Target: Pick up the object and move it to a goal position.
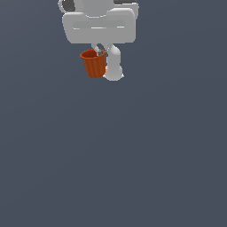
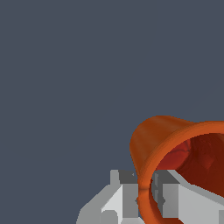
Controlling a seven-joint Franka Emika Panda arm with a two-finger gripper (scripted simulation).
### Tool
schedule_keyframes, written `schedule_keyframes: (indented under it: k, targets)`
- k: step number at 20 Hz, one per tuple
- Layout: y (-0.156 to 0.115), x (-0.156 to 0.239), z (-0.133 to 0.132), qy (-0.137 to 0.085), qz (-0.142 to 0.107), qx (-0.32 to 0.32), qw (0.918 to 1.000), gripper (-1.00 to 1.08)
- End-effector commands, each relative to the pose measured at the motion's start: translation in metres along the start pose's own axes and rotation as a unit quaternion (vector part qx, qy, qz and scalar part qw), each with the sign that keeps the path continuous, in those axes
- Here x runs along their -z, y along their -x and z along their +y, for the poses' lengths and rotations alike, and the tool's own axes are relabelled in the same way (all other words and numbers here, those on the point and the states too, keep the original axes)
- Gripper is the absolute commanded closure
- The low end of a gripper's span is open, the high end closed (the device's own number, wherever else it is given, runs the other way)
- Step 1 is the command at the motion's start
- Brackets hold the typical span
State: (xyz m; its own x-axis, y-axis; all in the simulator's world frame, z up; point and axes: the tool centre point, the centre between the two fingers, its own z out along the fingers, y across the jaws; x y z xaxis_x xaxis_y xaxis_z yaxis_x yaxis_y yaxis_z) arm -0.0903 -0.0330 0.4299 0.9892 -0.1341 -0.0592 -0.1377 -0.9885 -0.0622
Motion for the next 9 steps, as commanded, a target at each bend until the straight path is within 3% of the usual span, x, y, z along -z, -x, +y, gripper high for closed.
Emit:
schedule_keyframes:
  k: [1, 9]
  targets:
    - [0.003, 0.012, 0.0, 0.0, 0.0, 0.0, 1.0, 1.08]
    - [0.005, 0.025, -0.001, 0.0, 0.0, 0.0, 1.0, 1.08]
